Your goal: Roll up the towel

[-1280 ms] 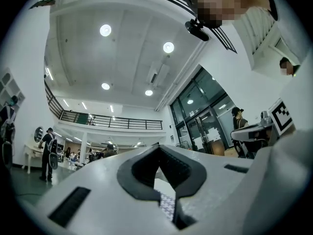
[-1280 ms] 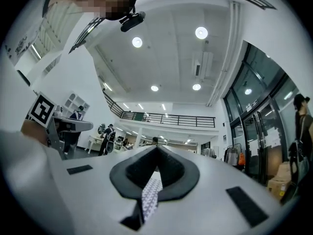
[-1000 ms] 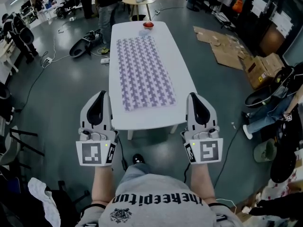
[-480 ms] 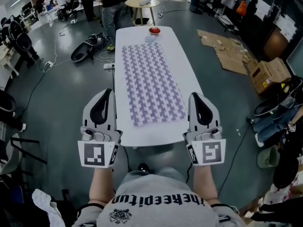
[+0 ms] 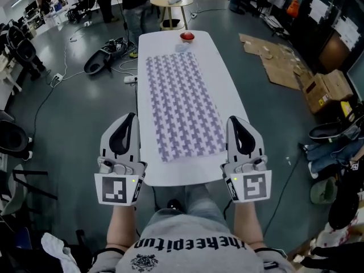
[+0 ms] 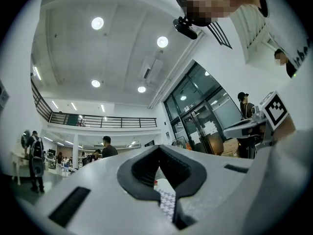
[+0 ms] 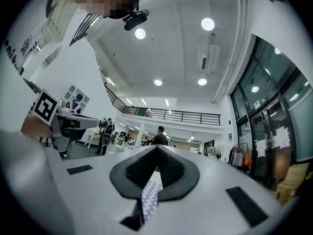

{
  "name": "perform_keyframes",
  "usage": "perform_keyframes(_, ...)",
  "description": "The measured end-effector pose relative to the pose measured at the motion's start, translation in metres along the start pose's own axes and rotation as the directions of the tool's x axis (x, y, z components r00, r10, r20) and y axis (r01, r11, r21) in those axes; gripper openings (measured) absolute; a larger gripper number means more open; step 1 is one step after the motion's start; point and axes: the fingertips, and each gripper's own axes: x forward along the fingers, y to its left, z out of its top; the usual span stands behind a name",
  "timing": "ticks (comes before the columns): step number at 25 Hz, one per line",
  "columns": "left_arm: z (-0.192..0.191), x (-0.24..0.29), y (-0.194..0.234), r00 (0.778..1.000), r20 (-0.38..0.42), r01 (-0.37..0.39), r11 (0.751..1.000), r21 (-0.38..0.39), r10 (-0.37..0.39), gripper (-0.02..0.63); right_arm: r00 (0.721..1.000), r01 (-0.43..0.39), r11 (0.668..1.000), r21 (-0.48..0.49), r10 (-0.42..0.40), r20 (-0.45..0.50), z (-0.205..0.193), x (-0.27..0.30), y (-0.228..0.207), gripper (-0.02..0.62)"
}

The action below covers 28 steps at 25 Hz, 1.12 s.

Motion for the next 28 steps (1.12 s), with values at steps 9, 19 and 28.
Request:
perform_keyframes(9,-0.035,0.065,0.018,0.998,-0.047,-0.038,0.999,0.014,0.039,0.005,0.998,-0.067,0.998,-0.001,0.067,-0.016,-0.037,0.077,-0.027,0.002)
perform_keyframes(19,-0.1,0.097,0.001,0.981,-0.194,0.025,0.997,0.074,-0.01,0.005,0.964,-0.211,0.978,0.008,0.209,-0.167,-0.11,0.116,-0.029,0.002)
perform_keyframes(28,-0.183,0.067,-0.034,0.897,-0.429,0.136,0.99,0.04,-0.106,0.005,0.875,-0.309,0.951,0.022,0.293,-0.386,-0.186,0.09,-0.007,0.003)
